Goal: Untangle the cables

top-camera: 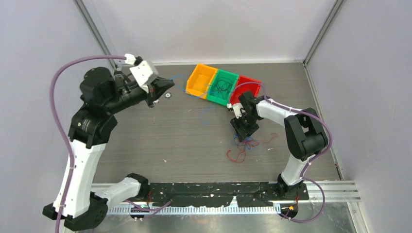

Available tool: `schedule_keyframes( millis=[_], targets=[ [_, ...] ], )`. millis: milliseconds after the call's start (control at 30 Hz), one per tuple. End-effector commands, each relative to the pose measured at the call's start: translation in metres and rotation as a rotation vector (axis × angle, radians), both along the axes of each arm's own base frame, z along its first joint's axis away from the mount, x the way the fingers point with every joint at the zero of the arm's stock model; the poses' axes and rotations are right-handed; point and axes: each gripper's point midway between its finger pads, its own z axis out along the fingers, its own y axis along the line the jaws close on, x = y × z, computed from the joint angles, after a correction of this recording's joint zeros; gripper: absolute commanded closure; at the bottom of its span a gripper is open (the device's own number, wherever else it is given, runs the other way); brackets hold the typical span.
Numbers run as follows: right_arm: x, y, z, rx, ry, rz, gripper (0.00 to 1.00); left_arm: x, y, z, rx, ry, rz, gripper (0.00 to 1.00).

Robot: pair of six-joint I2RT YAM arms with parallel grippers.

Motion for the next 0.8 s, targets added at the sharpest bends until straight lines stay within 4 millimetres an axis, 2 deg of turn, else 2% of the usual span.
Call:
schedule_keyframes(
  millis=[0, 133, 233, 367, 467, 533, 767],
  targets=[
    [0.006, 0.001, 0.002, 0.018, -0.031, 0.003, 0.4, 0.0, 0.013, 0.042, -0.073, -0.101, 0.061, 1.0],
    [0.005, 0.01, 0.016, 0.082, -0.047, 0.013, 0.37, 0.01, 0.021, 0.067, -0.108, -0.151, 0.11, 1.0],
    [0.005, 0.018, 0.026, 0.127, -0.055, 0.025, 0.34, 0.019, 0.019, 0.071, -0.118, -0.161, 0.117, 1.0],
    [0.005, 0.03, 0.051, 0.207, -0.078, 0.04, 0.19, 0.047, 0.021, 0.07, -0.122, -0.175, 0.186, 1.0],
    [0.006, 0.036, 0.076, 0.261, -0.124, 0.05, 0.0, 0.071, 0.02, 0.066, -0.125, -0.18, 0.224, 1.0],
    [0.006, 0.038, 0.091, 0.289, -0.156, 0.058, 0.04, 0.089, 0.013, 0.059, -0.134, -0.158, 0.227, 1.0],
    [0.014, 0.036, 0.136, 0.355, -0.257, 0.032, 0.05, 0.15, -0.008, 0.055, -0.23, -0.18, 0.24, 1.0]
  ],
)
